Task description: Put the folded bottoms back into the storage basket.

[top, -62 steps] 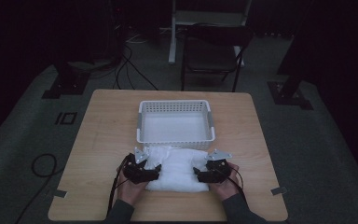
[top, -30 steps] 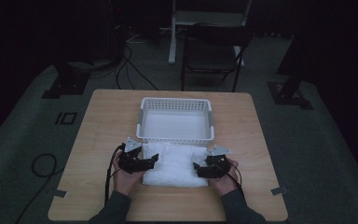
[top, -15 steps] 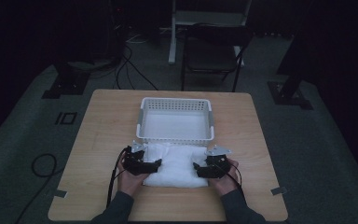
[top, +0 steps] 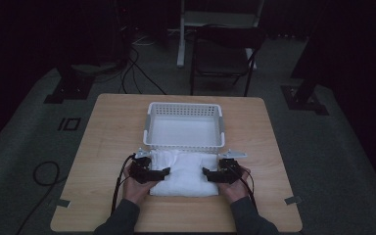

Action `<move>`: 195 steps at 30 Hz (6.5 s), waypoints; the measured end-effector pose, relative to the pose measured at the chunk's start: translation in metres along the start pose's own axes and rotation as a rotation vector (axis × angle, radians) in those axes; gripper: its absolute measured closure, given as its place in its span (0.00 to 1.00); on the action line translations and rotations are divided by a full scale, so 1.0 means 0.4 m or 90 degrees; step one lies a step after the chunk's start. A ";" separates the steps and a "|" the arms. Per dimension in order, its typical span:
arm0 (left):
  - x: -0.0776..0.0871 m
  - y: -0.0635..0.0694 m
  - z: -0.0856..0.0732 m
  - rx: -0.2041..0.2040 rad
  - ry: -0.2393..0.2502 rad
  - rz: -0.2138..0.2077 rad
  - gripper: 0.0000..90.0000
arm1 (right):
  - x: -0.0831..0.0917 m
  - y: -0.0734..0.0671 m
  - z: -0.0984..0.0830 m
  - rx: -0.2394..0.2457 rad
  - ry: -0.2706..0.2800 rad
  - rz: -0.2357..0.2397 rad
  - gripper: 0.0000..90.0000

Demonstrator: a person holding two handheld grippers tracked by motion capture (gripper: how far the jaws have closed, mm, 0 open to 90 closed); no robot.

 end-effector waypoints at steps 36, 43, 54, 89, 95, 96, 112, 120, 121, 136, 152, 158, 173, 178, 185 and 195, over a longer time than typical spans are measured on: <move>0.062 0.082 0.001 -0.113 0.065 0.037 0.60 | 0.013 -0.061 -0.008 0.070 0.014 0.095 0.77; 0.090 0.100 0.001 -0.137 0.081 0.058 0.61 | 0.038 -0.078 0.000 0.125 0.044 0.068 0.78; 0.125 0.121 0.007 -0.149 0.100 0.055 0.63 | 0.064 -0.089 0.010 0.135 0.057 0.066 0.78; 0.225 0.170 0.072 -0.170 0.173 0.039 0.65 | 0.160 -0.128 0.091 0.158 0.134 0.069 0.79; 0.232 0.166 0.079 -0.165 0.180 0.033 0.65 | 0.165 -0.132 0.099 0.163 0.139 0.071 0.79; 0.233 0.166 0.081 -0.163 0.182 0.033 0.65 | 0.166 -0.132 0.101 0.164 0.139 0.070 0.79; 0.253 0.155 0.125 -0.151 0.200 0.025 0.65 | 0.179 -0.137 0.151 0.163 0.156 0.059 0.79; 0.257 0.148 0.141 -0.151 0.202 0.020 0.65 | 0.182 -0.137 0.167 0.164 0.157 0.058 0.79; 0.259 0.148 0.143 -0.152 0.202 0.021 0.65 | 0.182 -0.138 0.170 0.164 0.158 0.059 0.79; 0.266 0.139 0.184 -0.156 0.208 0.021 0.66 | 0.188 -0.135 0.209 0.168 0.172 0.054 0.80; 0.261 0.138 0.221 -0.156 0.215 0.020 0.65 | 0.191 -0.119 0.242 0.161 0.181 0.047 0.80; 0.260 0.138 0.234 -0.157 0.218 0.021 0.65 | 0.192 -0.113 0.253 0.157 0.185 0.044 0.80; 0.259 0.128 0.267 -0.146 0.229 0.021 0.66 | 0.190 -0.103 0.288 0.156 0.189 0.038 0.80; 0.257 0.125 0.281 -0.144 0.233 0.021 0.66 | 0.191 -0.097 0.302 0.155 0.191 0.036 0.80; 0.252 0.121 0.304 -0.144 0.237 0.025 0.66 | 0.188 -0.088 0.320 0.148 0.197 0.031 0.80; 0.243 0.106 0.331 -0.138 0.239 0.027 0.66 | 0.179 -0.079 0.344 0.144 0.199 0.024 0.80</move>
Point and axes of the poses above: each handheld gripper's, and its own axes: x roughly backward along the jaws, z roughly out of its top, y roughly to its right, the point moved 9 cm from there along -x, roughly forward along the jaws, and after that the axes turned 4 degrees about z, right-handed, at the moved point
